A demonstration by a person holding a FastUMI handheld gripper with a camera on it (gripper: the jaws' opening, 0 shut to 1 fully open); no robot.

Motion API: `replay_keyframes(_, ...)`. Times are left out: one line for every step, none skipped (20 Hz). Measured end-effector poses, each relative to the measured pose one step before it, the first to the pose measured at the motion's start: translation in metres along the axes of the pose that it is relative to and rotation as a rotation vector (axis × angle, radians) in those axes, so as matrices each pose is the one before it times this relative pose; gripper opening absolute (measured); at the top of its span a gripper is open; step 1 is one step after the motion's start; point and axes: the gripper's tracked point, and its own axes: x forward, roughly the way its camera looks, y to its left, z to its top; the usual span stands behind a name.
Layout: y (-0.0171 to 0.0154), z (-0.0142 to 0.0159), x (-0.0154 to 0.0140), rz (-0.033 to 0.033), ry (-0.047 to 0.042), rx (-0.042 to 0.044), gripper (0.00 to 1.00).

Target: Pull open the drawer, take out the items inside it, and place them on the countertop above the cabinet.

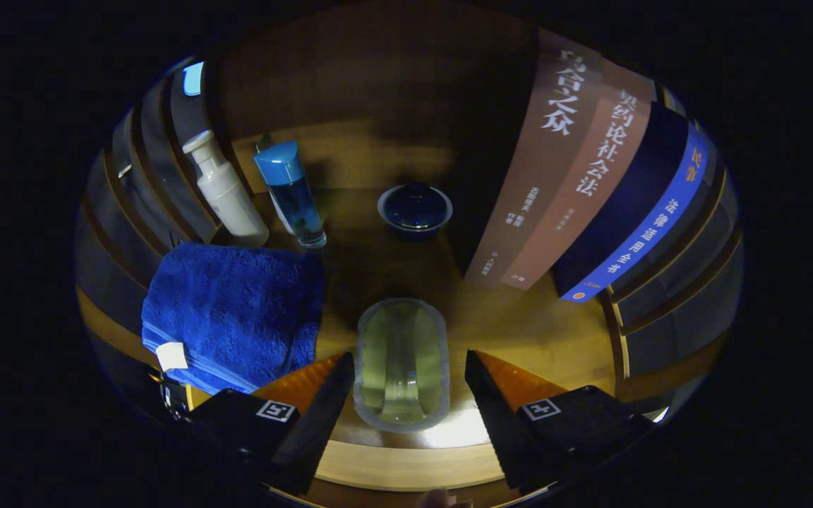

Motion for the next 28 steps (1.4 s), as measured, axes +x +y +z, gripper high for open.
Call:
replay_keyframes(-0.0005,0.0018,-0.00614,0.00235,-0.02097,0.00562,1.0)
replay_keyframes(-0.00167,0.00313,-0.00537,0.00258,-0.03335,0.00347,0.99)
replay_keyframes(0.00198,0.008,-0.0077,0.01655,-0.05774,0.00499,0.99)
replay_keyframes(0.0048,0.00813,-0.00905,0.01805,-0.05575,0.00802,0.99)
replay_keyframes(0.00343,0.00293,-0.00934,0.01674,-0.03939,-0.00454,0.99)
replay_keyframes(0.0033,0.00097,-0.00923,0.01982,-0.02973,-0.01342,0.99)
replay_keyframes(0.00363,0.00066,-0.01073,0.01621,-0.02873,-0.00898,0.99)
replay_keyframes(0.00553,0.00036,-0.01163,0.01655,-0.03057,0.0012,0.99)
replay_keyframes(0.00553,0.00044,-0.01155,0.01716,-0.03357,0.01053,0.99)
replay_keyframes(0.00659,0.00106,-0.01248,0.02292,-0.03389,0.0207,0.99)
replay_keyframes(0.00738,0.00132,-0.01555,0.02209,-0.03866,0.01698,0.99)
replay_keyframes(0.00841,0.00344,-0.01638,0.0261,-0.04317,0.01966,0.99)
replay_keyframes(0.00622,0.00239,-0.01516,0.01913,-0.04484,0.00752,0.99)
replay_keyframes(0.00429,0.00359,-0.01614,0.00957,-0.05787,-0.00756,0.99)
replay_keyframes(0.00183,0.00524,-0.01813,-0.00514,-0.05875,-0.01275,0.99)
replay_keyframes(0.00459,0.00318,-0.01989,0.00209,-0.05064,-0.01967,0.99)
replay_keyframes(0.00414,-0.00026,-0.02097,-0.00632,-0.04763,-0.02498,0.99)
replay_keyframes(0.00193,-0.00004,-0.0189,-0.00792,-0.04477,-0.01652,0.99)
replay_keyframes(0.00285,0.00005,-0.01845,-0.01238,-0.04353,-0.01215,0.99)
replay_keyframes(0.00342,-0.00232,-0.01944,-0.00875,-0.03881,-0.00631,0.99)
replay_keyframes(0.0016,-0.00013,-0.01796,-0.01426,-0.03509,-0.01097,0.99)
replay_keyframes(0.00002,-0.00095,-0.01757,-0.01293,-0.03527,-0.00805,0.99)
replay_keyframes(0.00206,-0.00287,-0.01929,-0.01179,-0.02838,0.00397,0.99)
replay_keyframes(0.00139,-0.00532,-0.01752,-0.01355,-0.01585,0.00993,0.99)
replay_keyframes(-0.00103,-0.00472,-0.01546,-0.01576,-0.01735,0.01543,0.99)
replay_keyframes(-0.00089,-0.00454,-0.01251,-0.0181,-0.01551,0.00766,0.99)
replay_keyframes(-0.00254,-0.00643,-0.0113,-0.01421,-0.01169,0.00029,0.99)
replay_keyframes(-0.00363,-0.00986,-0.01044,-0.01262,-0.00612,-0.0061,0.99)
